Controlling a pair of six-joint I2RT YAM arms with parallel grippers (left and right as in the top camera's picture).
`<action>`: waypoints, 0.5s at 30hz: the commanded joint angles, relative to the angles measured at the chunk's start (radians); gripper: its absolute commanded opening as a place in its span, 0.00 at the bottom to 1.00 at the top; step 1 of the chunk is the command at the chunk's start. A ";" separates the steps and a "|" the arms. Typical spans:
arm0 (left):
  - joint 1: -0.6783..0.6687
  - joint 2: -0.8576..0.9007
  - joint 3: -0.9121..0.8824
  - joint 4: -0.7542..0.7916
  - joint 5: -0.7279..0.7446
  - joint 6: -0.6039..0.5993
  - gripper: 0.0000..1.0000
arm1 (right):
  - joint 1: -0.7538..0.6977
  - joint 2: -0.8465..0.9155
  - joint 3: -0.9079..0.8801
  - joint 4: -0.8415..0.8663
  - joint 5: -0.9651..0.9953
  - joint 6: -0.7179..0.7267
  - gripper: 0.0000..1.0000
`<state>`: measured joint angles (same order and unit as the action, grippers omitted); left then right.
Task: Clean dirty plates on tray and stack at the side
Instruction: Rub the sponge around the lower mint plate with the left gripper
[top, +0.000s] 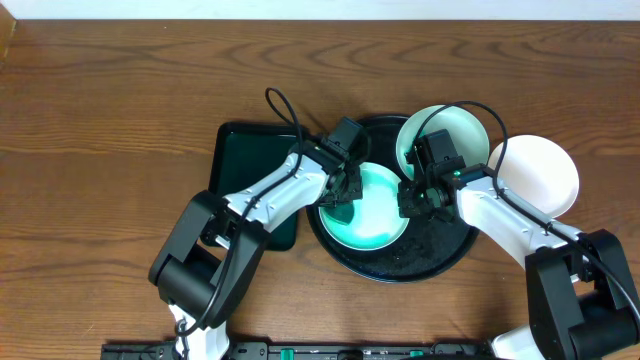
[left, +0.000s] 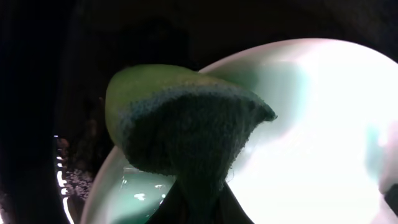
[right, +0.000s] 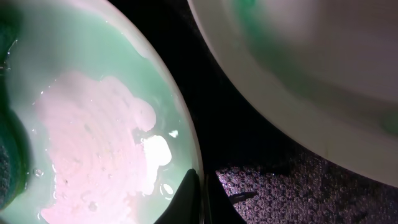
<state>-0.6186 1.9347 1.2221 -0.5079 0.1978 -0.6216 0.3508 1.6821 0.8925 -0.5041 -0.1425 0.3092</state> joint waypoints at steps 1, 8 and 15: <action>-0.040 0.078 -0.034 -0.005 0.238 -0.002 0.08 | 0.010 -0.011 0.006 0.004 -0.024 -0.019 0.01; -0.050 0.078 -0.034 -0.005 0.241 -0.005 0.08 | 0.013 -0.011 0.006 0.005 -0.024 -0.019 0.01; -0.087 0.078 -0.034 -0.001 0.240 -0.006 0.08 | 0.013 -0.011 0.006 0.005 -0.024 -0.019 0.01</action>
<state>-0.6250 1.9392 1.2221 -0.5007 0.2405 -0.6220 0.3508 1.6821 0.8925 -0.5041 -0.1299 0.3058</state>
